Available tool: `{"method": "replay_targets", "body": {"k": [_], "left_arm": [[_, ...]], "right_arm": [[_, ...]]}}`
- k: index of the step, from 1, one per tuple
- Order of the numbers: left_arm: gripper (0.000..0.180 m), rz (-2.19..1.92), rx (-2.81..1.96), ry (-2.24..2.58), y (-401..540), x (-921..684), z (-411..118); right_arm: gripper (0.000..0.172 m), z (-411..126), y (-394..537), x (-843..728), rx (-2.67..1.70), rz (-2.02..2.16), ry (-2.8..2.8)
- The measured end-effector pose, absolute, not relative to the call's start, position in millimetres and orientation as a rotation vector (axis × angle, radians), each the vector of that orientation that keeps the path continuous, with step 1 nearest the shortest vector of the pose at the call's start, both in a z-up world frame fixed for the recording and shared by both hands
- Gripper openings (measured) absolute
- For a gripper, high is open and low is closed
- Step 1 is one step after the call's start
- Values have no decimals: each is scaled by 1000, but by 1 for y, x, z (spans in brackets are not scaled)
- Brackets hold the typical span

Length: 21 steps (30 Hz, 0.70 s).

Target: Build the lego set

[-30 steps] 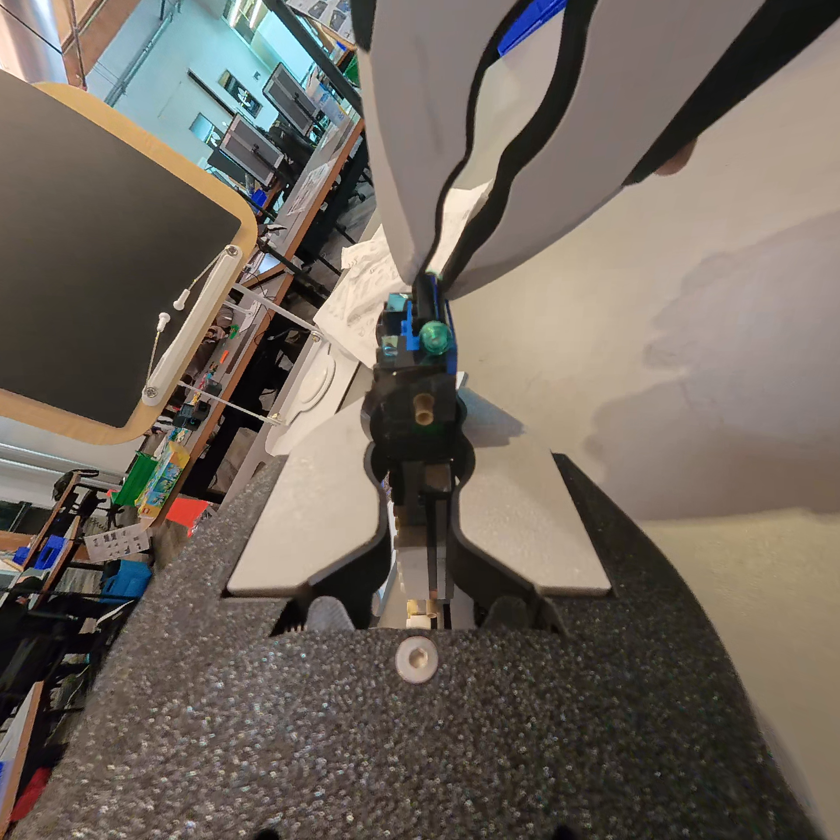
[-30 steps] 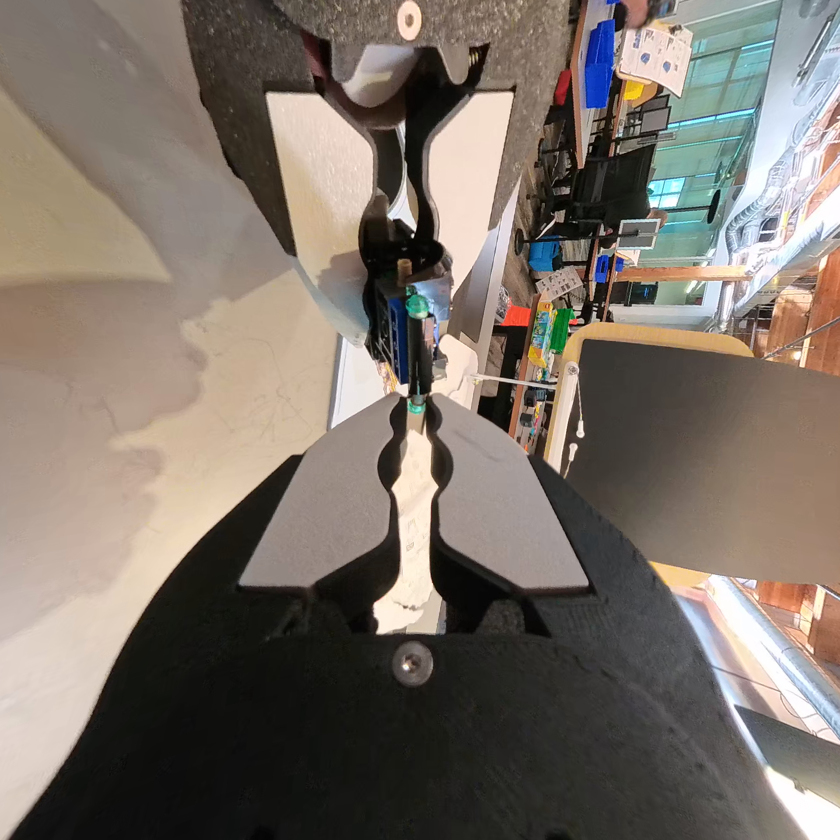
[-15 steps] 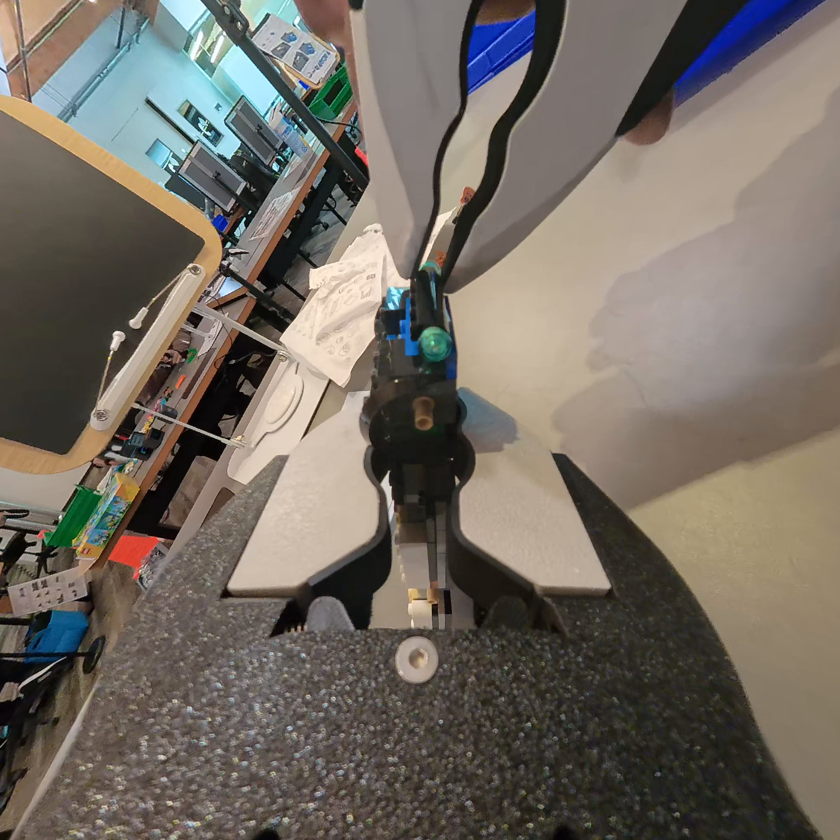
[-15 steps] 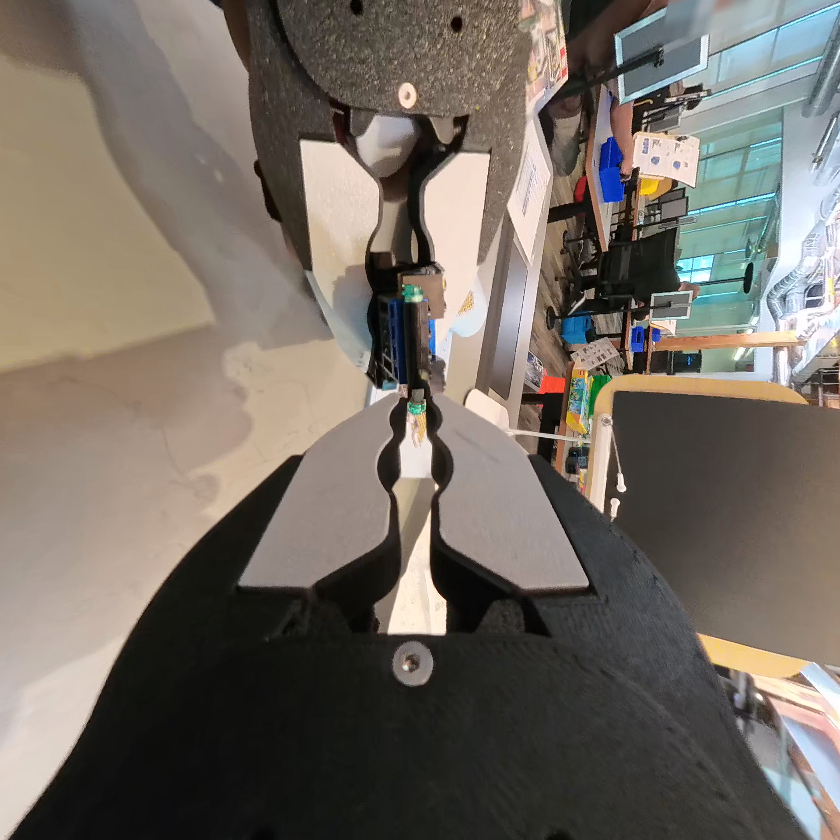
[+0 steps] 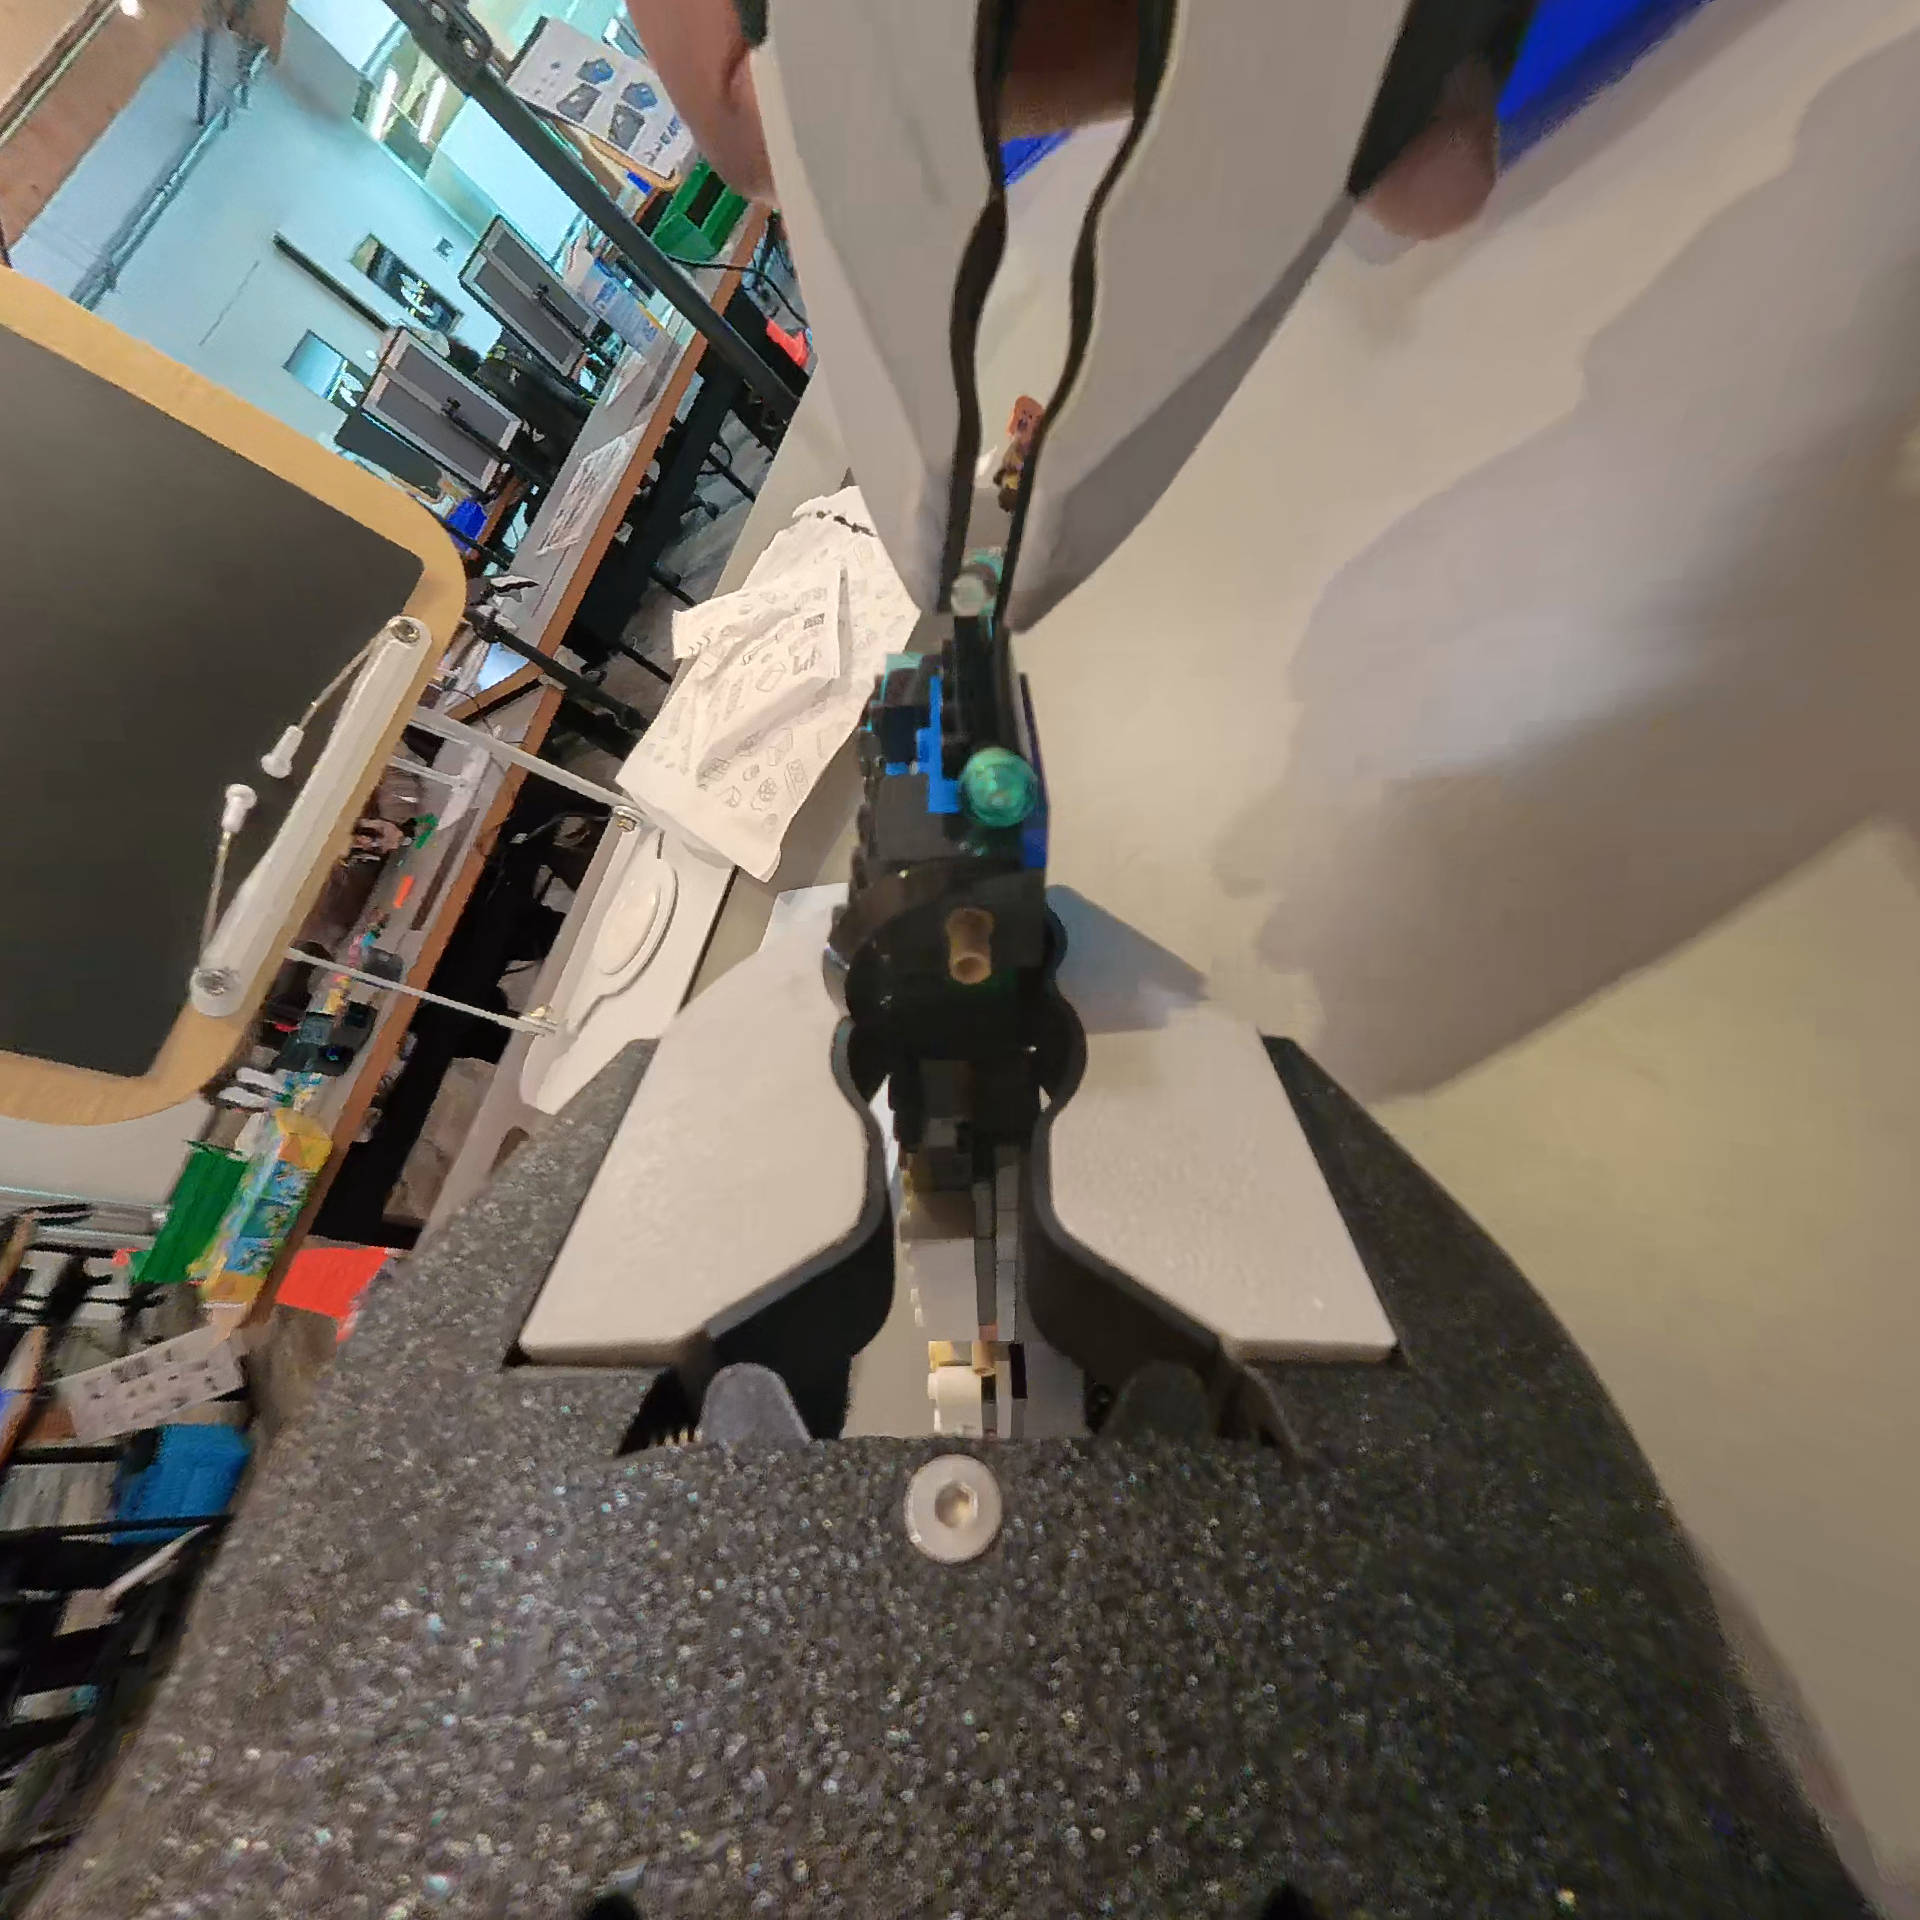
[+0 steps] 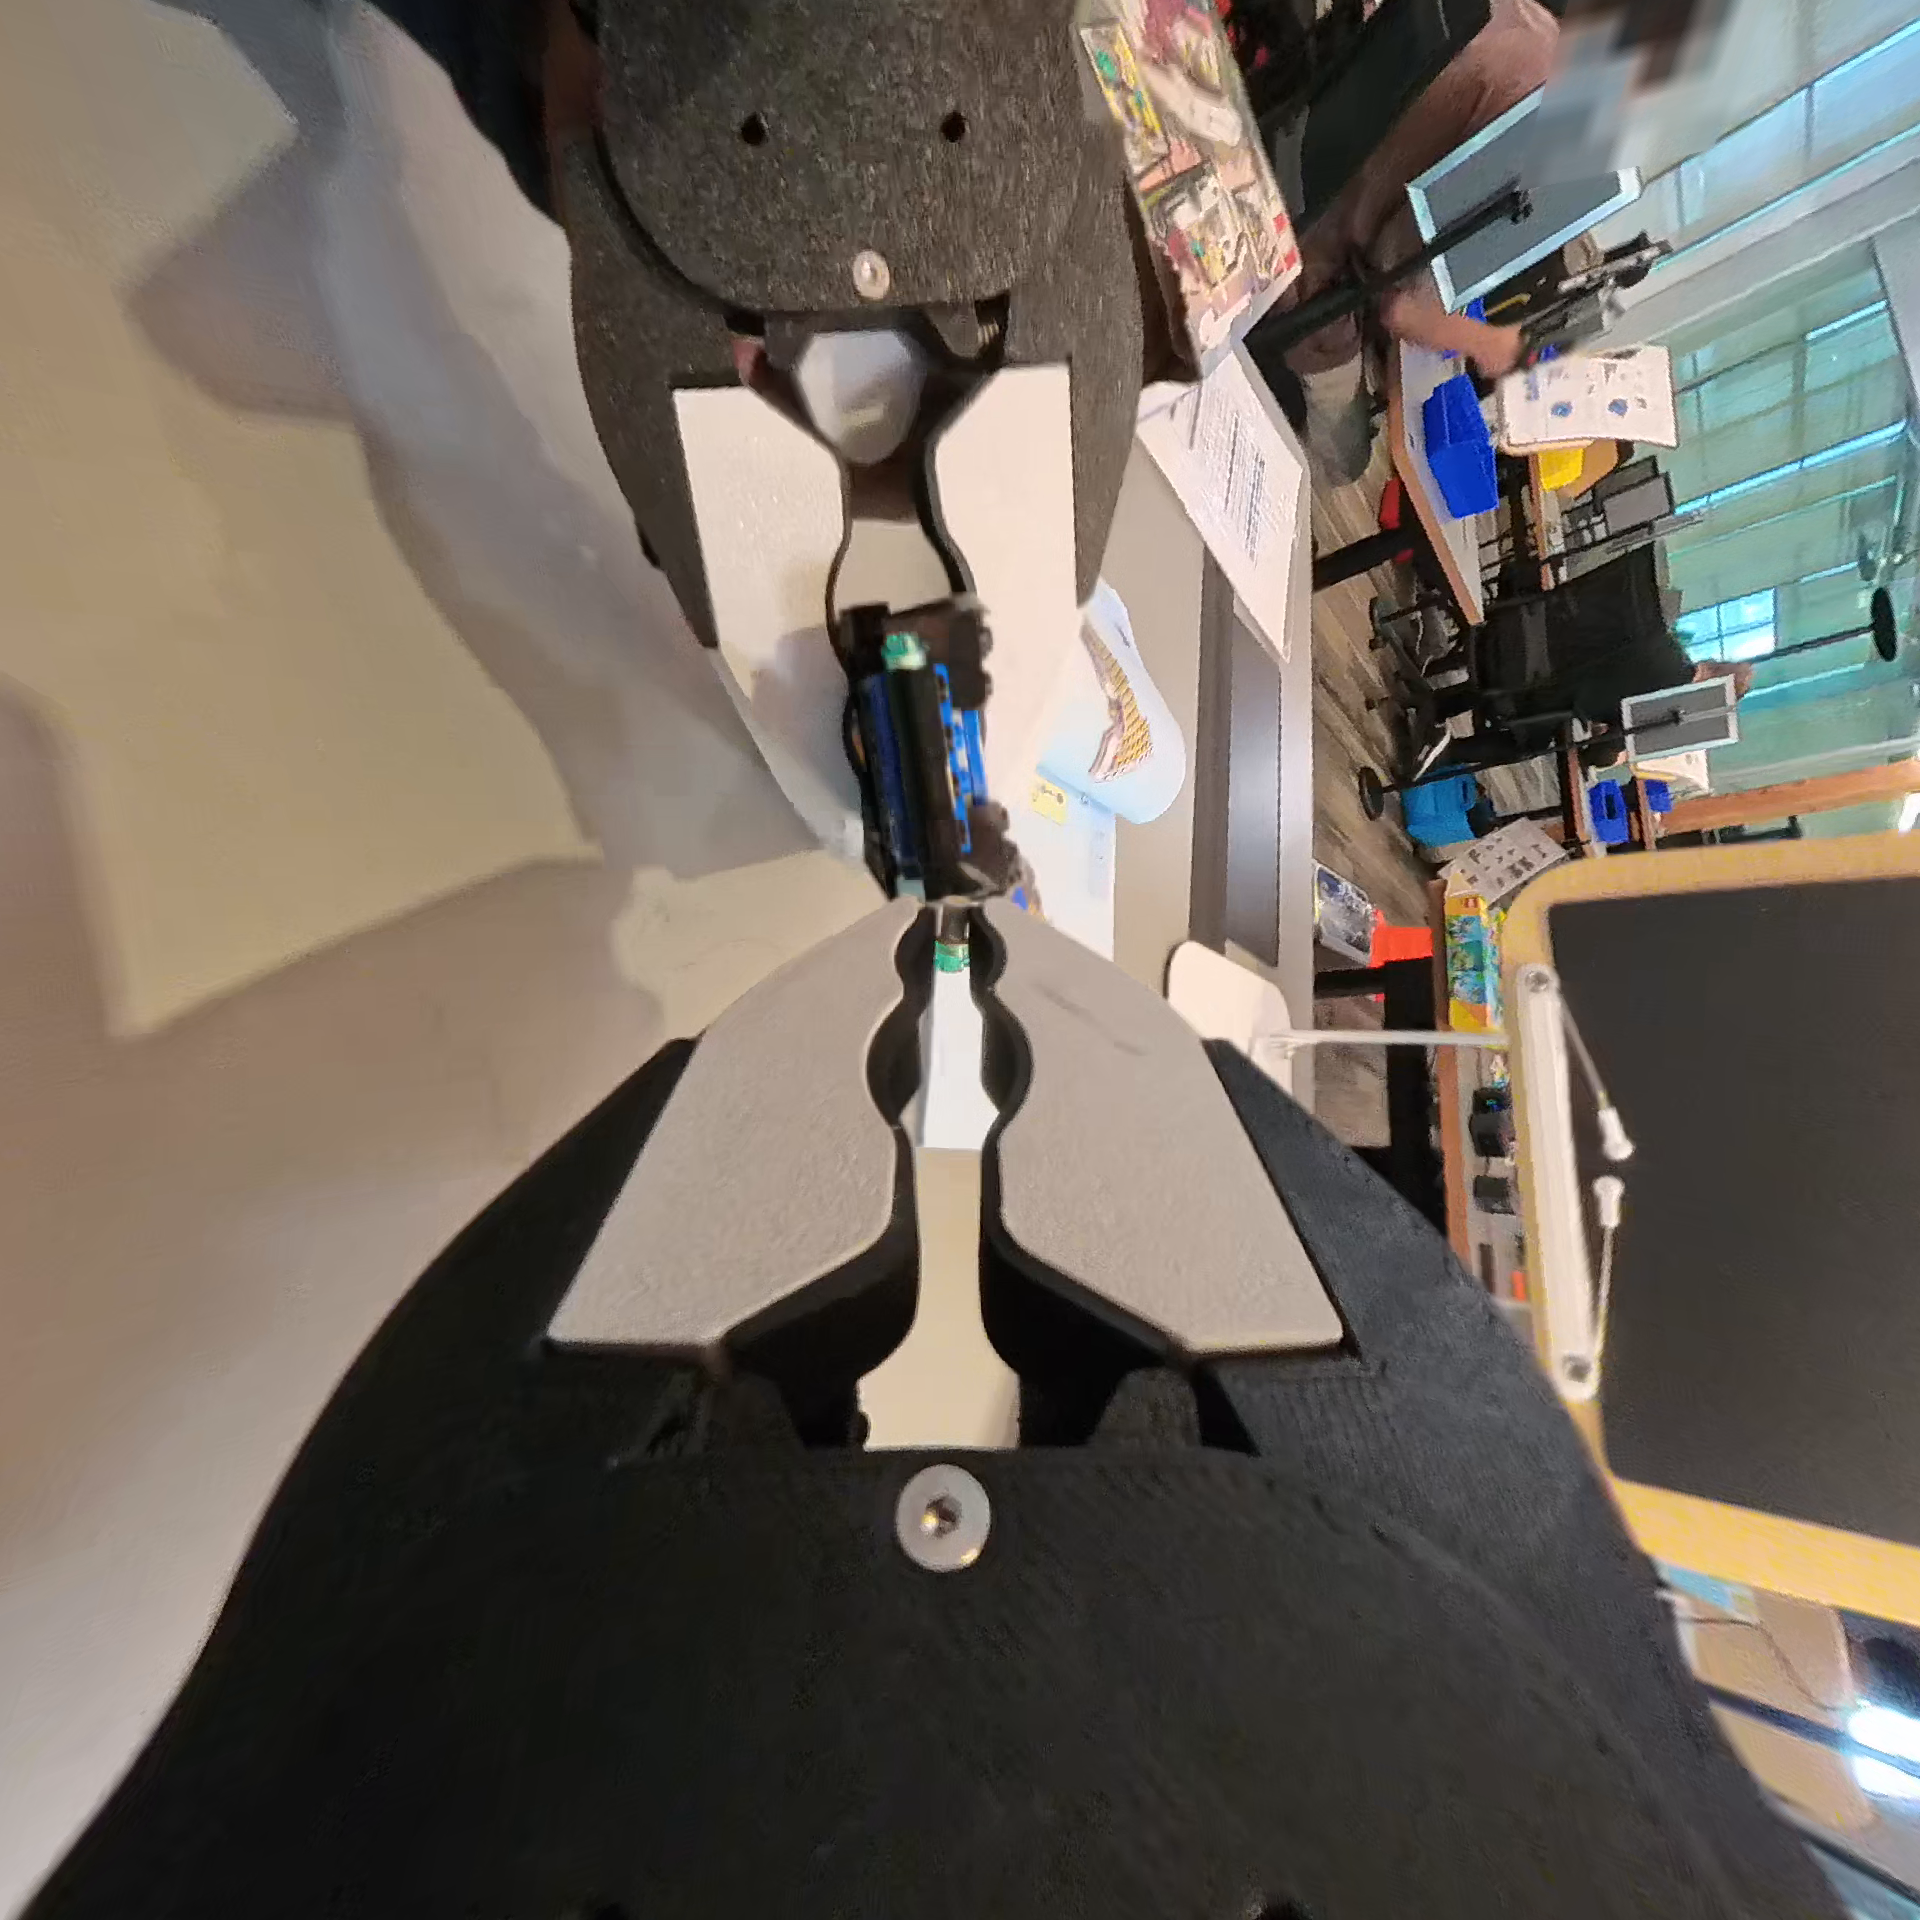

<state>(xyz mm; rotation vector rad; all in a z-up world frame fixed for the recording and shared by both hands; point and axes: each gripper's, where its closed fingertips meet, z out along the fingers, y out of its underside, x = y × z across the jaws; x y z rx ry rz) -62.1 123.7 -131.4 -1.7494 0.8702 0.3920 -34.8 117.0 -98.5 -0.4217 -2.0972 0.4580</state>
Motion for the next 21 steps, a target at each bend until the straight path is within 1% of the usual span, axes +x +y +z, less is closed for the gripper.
{"method": "replay_targets", "body": {"k": [4, 10, 14, 16, 20, 21], "left_arm": [[25, 577, -1744, 1014, 125, -60, -147], [26, 932, -1671, 1361, 126, -53, -186], [26, 1051, -1622, 1539, 125, -48, -206], [32, 1059, -1671, 1602, 121, -50, -215], [42, 1011, -1744, 1640, 110, -49, -212], [47, 989, -1772, 1644, 107, -49, -211]], "right_arm": [[6, -117, 129, -24, -479, 448, -2097], [5, -138, 144, -9, -570, 442, -1981], [5, -153, 146, -5, -557, 425, -1960], [5, -159, 145, -4, -558, 432, -1960], [5, -169, 141, -3, -548, 436, -1973], [5, -170, 139, -3, -543, 437, -1976]]}}
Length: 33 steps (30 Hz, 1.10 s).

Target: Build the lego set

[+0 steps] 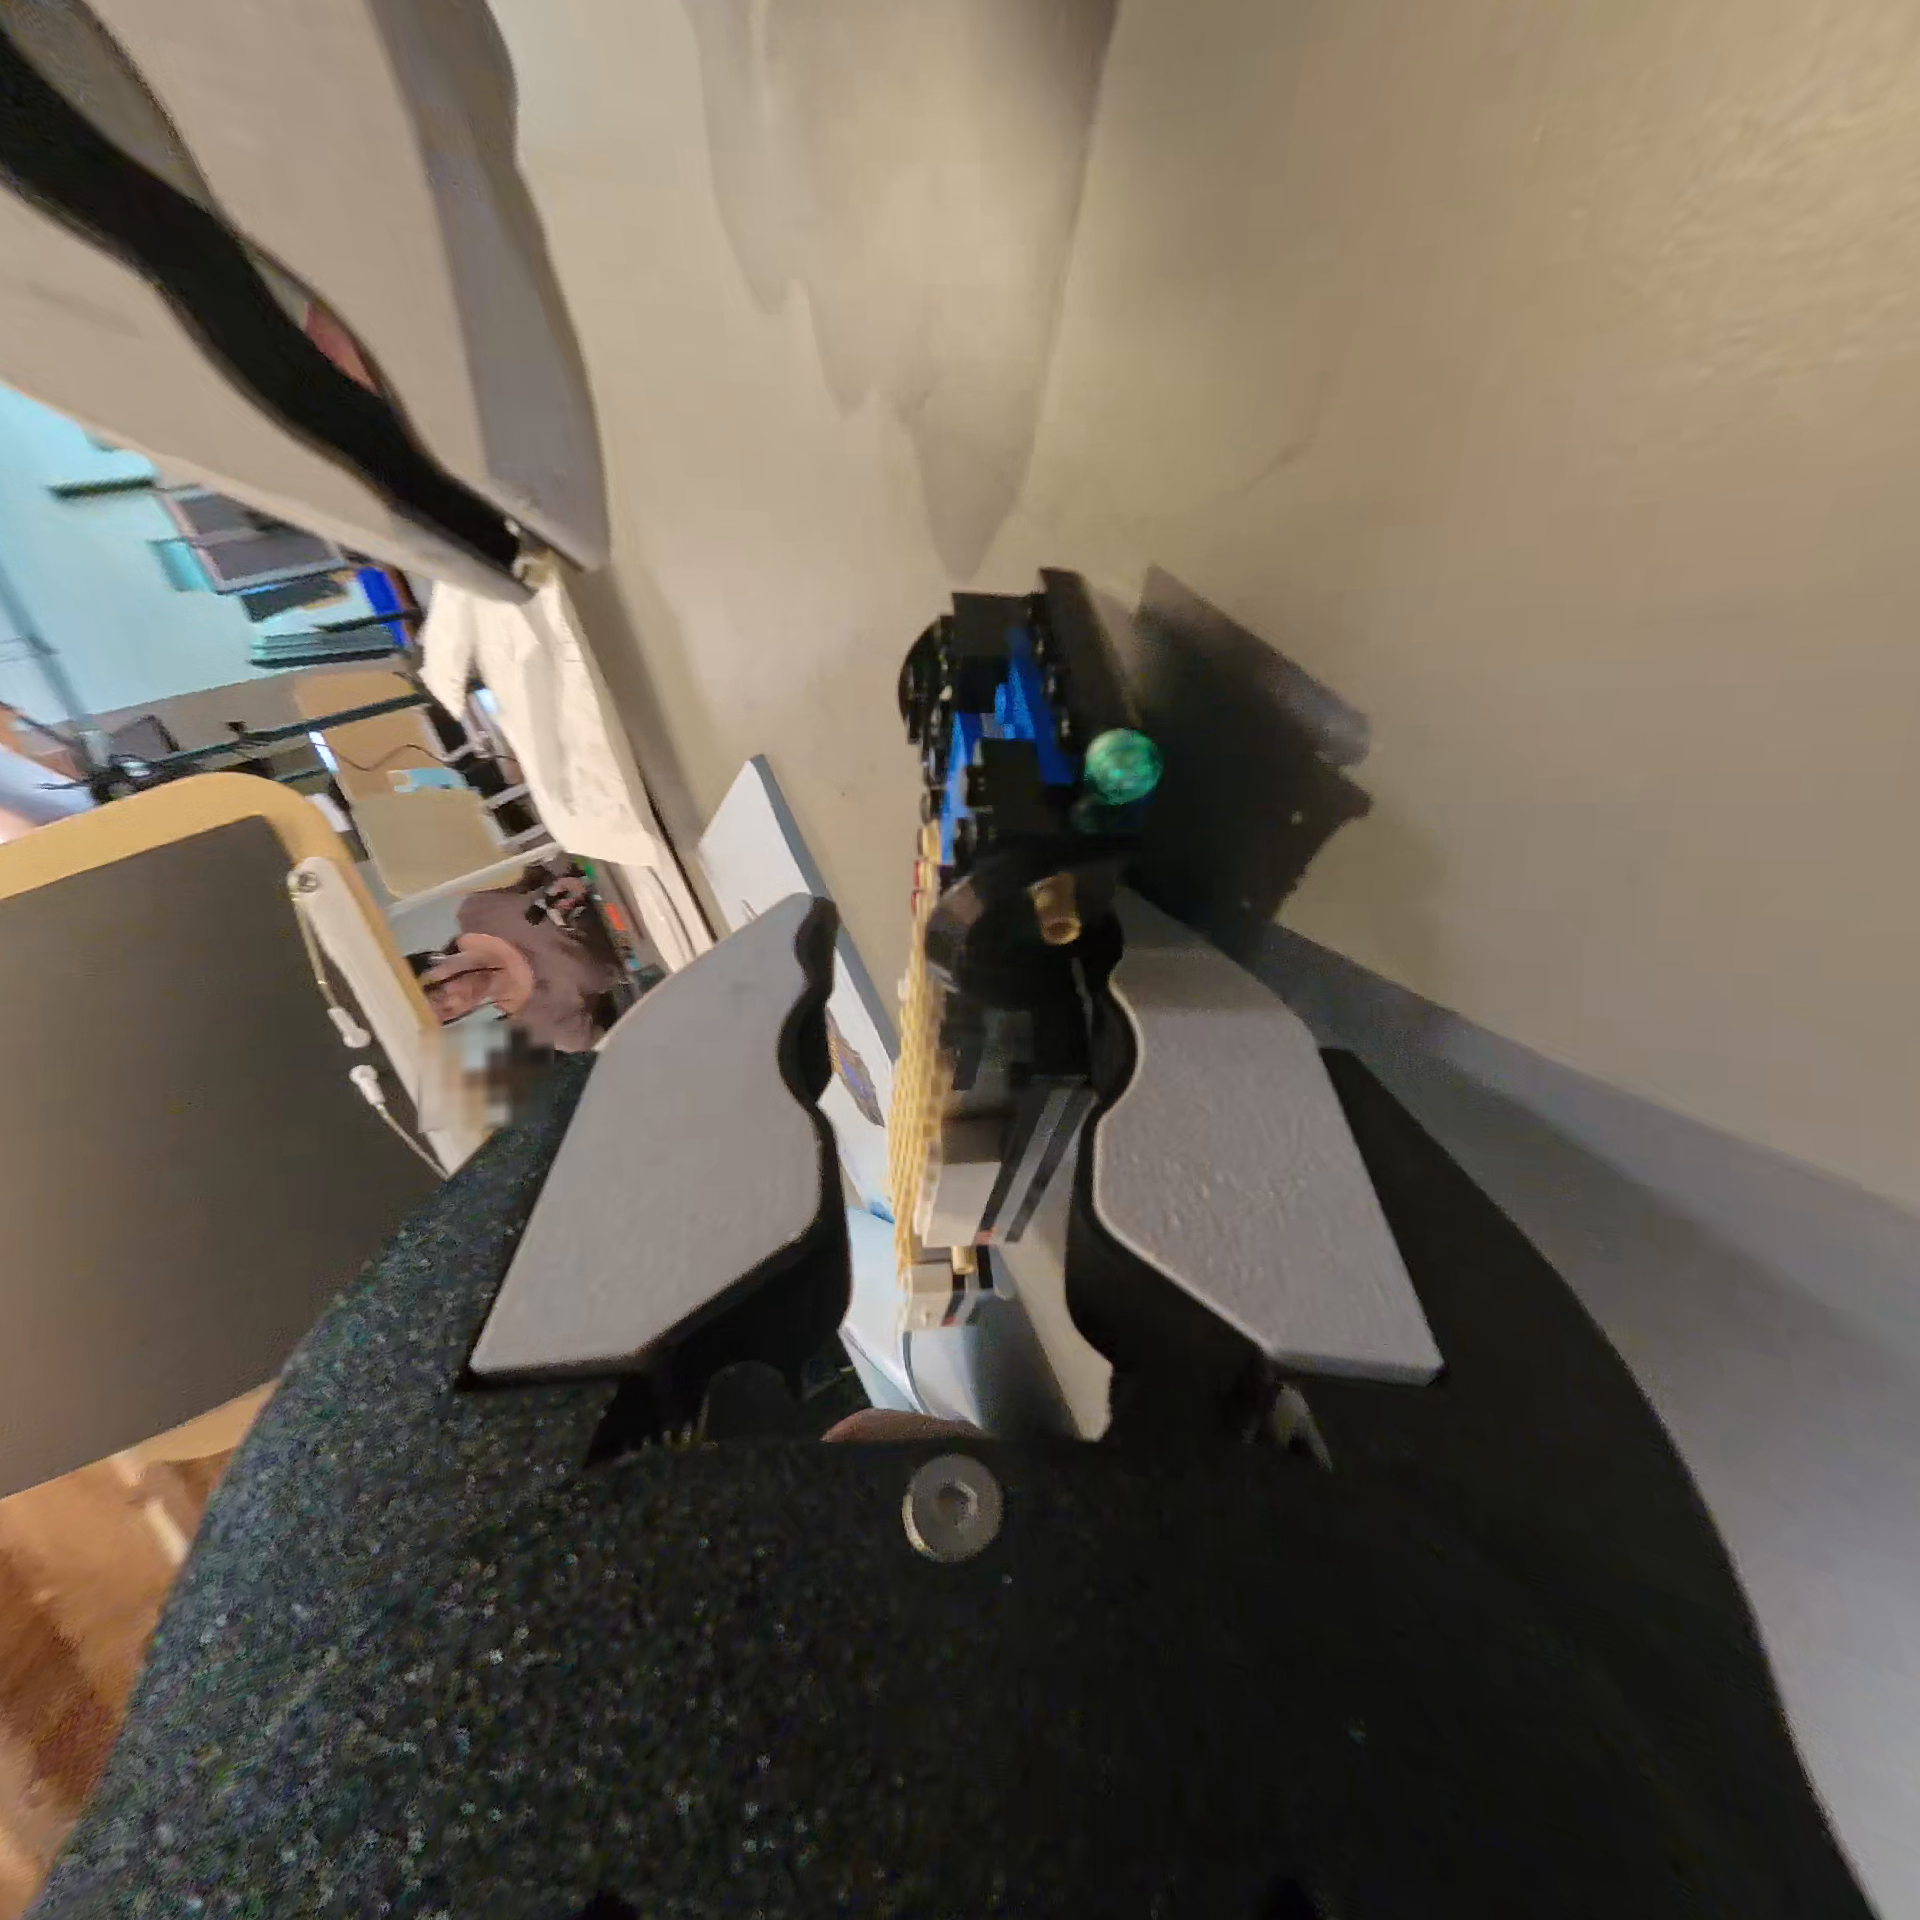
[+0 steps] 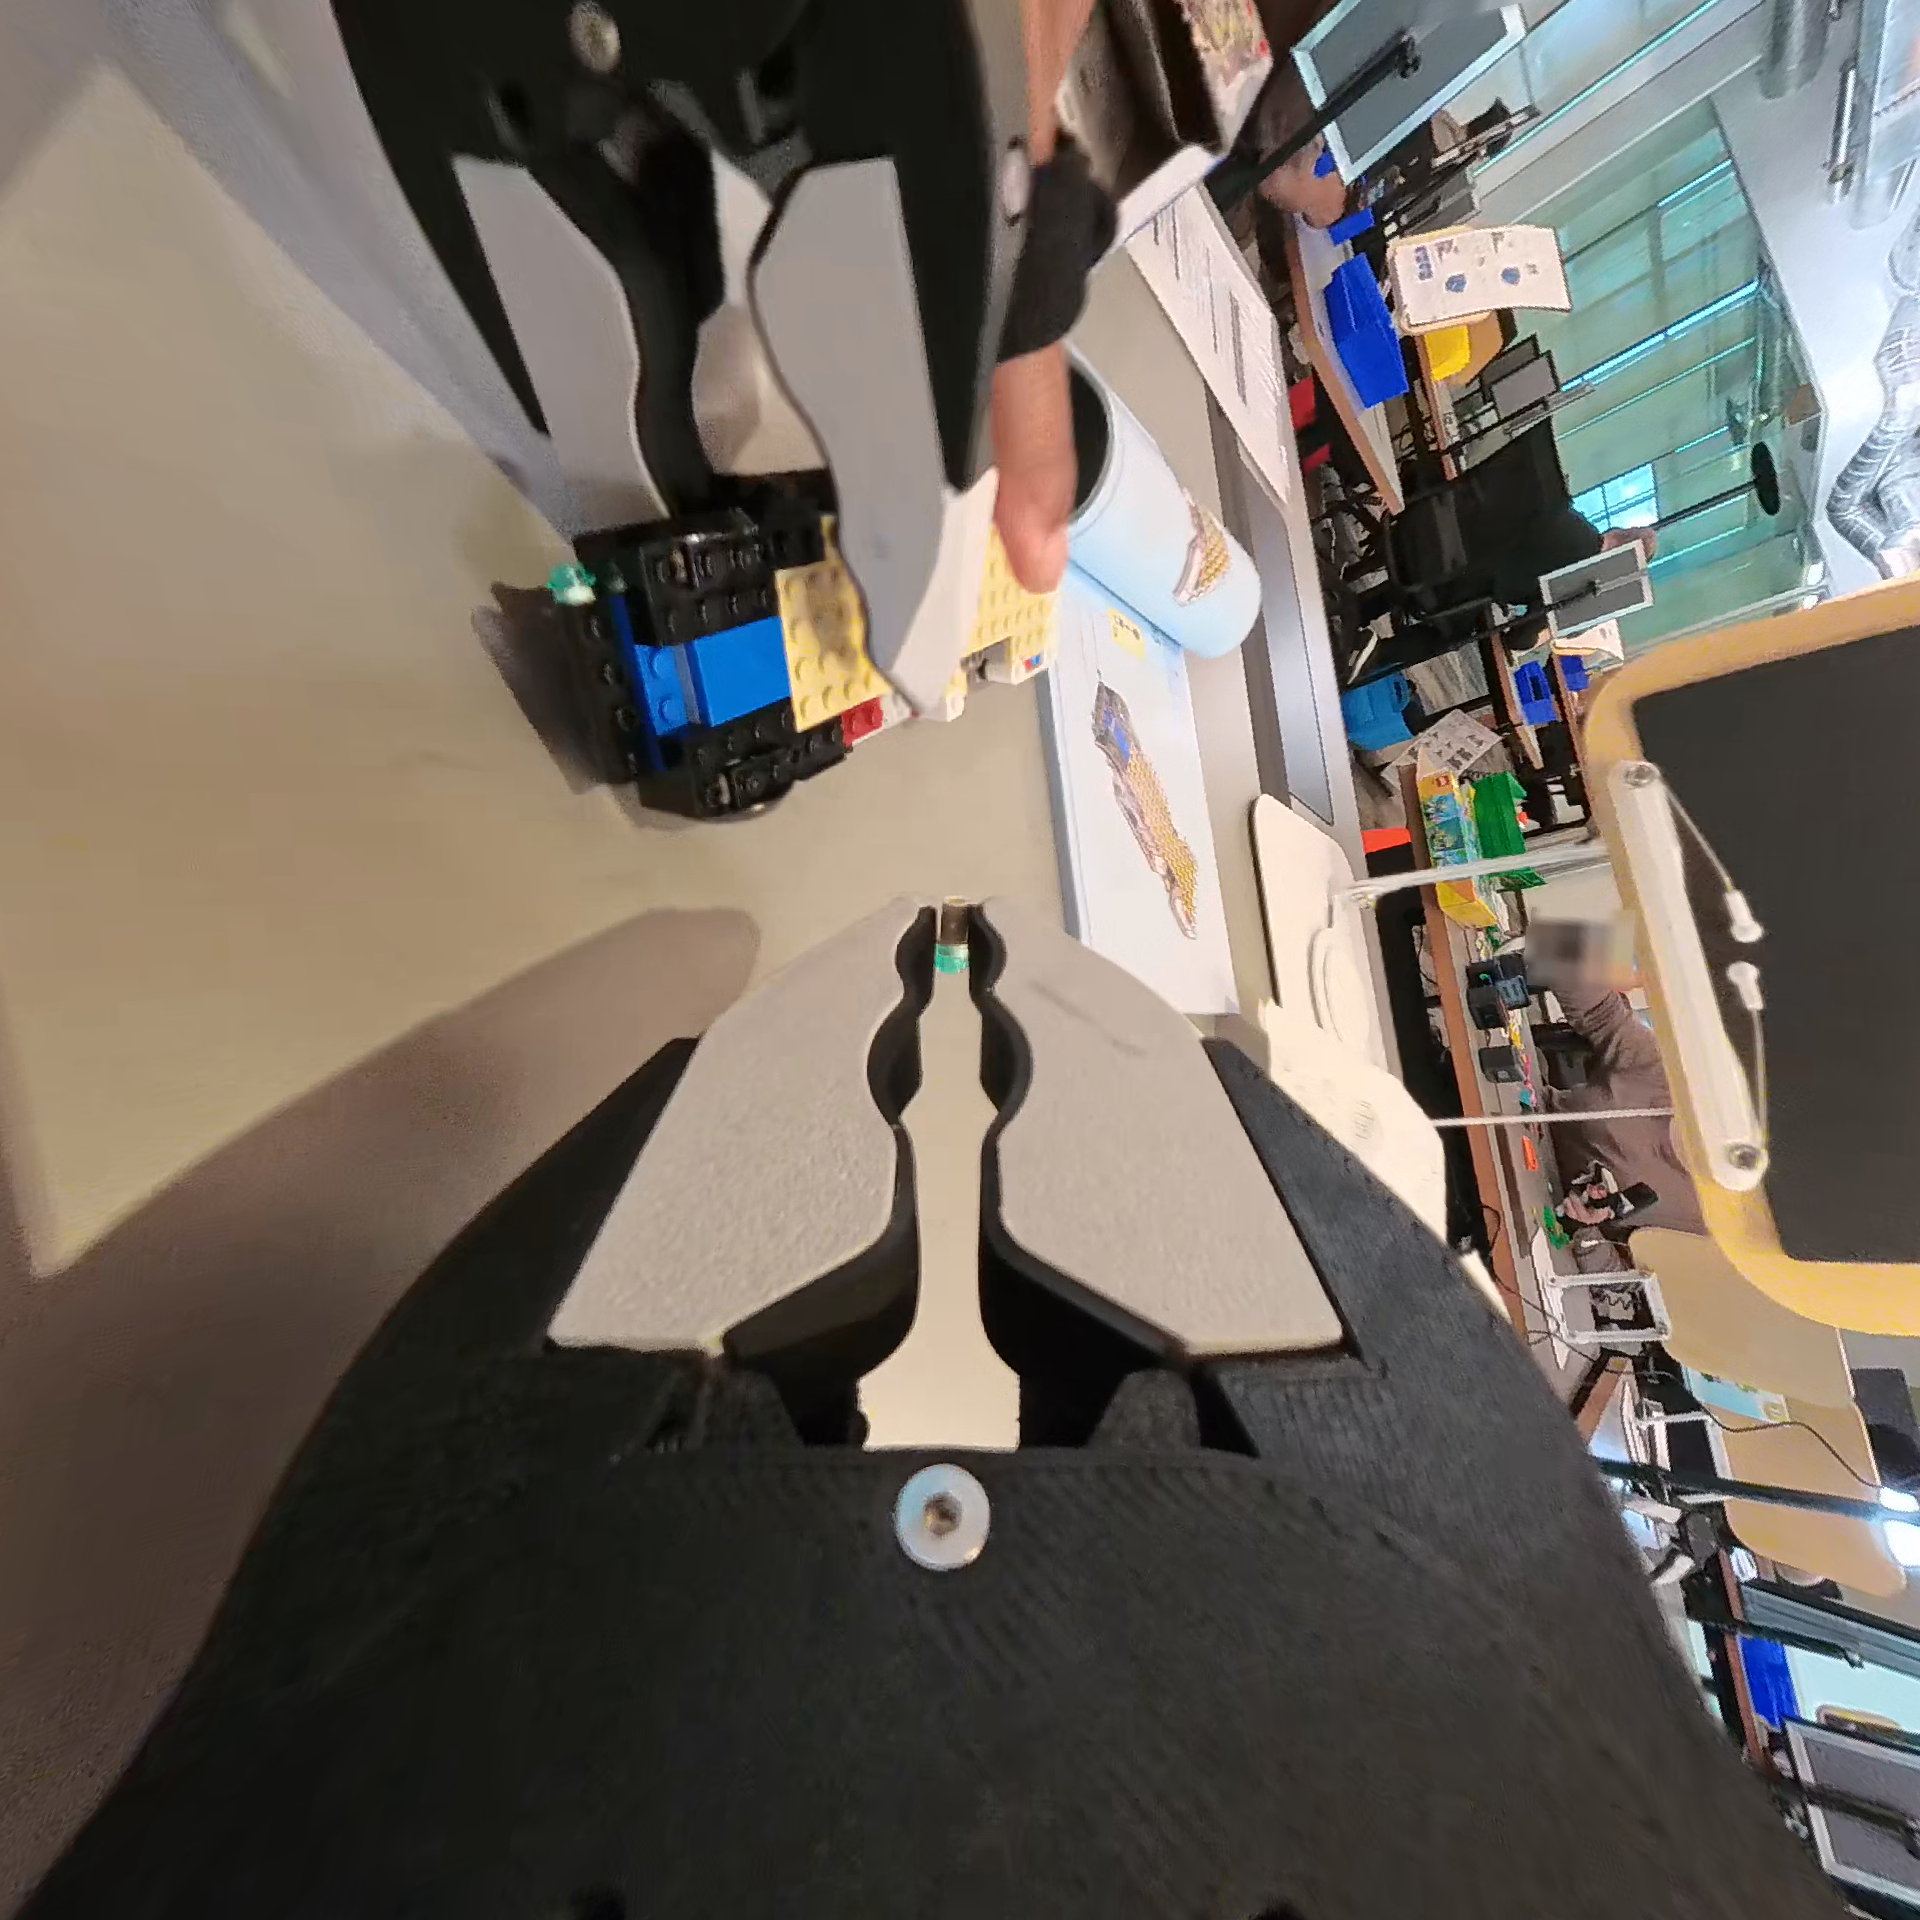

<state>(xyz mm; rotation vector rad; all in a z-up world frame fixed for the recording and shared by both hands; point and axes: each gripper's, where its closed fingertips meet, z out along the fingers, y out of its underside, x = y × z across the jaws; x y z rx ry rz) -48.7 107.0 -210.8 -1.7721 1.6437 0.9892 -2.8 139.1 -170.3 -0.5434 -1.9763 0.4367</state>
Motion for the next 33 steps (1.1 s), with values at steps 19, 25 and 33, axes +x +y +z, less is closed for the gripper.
{"method": "replay_targets", "body": {"k": [19, 25, 33], "left_arm": [[32, -284, -1985, 615, 114, -29, -138], [19, -494, -1979, 479, 125, -10, -149], [14, -641, -1938, 443, 122, 0, -144]], "right_arm": [[5, -153, 133, -14, -522, 322, -1815], [5, -148, 125, -13, -505, 291, -1782], [5, -137, 120, -11, -476, 307, -1739]]}}
